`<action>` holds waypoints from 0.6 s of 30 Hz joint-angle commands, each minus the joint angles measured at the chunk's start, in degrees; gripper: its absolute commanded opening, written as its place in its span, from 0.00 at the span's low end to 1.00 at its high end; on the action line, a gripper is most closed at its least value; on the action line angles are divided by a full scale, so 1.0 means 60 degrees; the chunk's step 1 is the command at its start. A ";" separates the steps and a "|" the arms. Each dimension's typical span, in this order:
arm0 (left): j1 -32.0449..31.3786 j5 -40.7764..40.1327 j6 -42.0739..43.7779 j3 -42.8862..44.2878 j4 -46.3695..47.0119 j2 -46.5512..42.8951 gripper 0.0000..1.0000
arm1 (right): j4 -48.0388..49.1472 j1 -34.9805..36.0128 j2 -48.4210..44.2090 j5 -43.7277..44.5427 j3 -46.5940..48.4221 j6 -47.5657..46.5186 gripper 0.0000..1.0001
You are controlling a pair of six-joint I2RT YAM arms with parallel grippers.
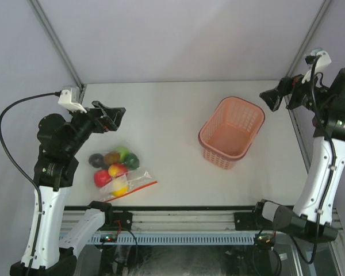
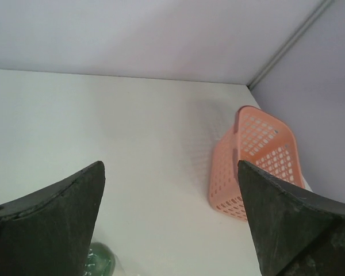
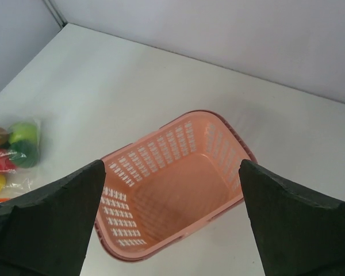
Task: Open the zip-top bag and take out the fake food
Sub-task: Move the zipper food storage bag to the center of the board.
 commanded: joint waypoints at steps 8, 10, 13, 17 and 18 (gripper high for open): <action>0.1348 -0.0859 -0.0350 -0.0045 -0.0720 0.0141 0.97 | 0.0335 0.2484 0.1548 0.1260 0.0344 -0.1731 1.00; 0.1517 -0.1119 -0.0397 -0.0161 -0.1062 0.0170 0.95 | 0.0494 0.3333 0.1455 0.1395 -0.0105 -0.2434 1.00; 0.1708 -0.1396 -0.0463 -0.0411 -0.1531 0.0268 0.92 | 0.0784 0.4737 0.1319 0.1658 -0.0825 -0.3049 1.00; 0.1868 -0.1975 -0.0598 -0.0938 -0.1952 0.0304 0.89 | 0.0925 0.6228 0.1539 0.1699 -0.1258 -0.3108 0.99; 0.1902 -0.2159 -0.0627 -0.1104 -0.1994 0.0272 0.89 | 0.0987 0.6568 0.1620 0.1628 -0.1365 -0.3061 0.99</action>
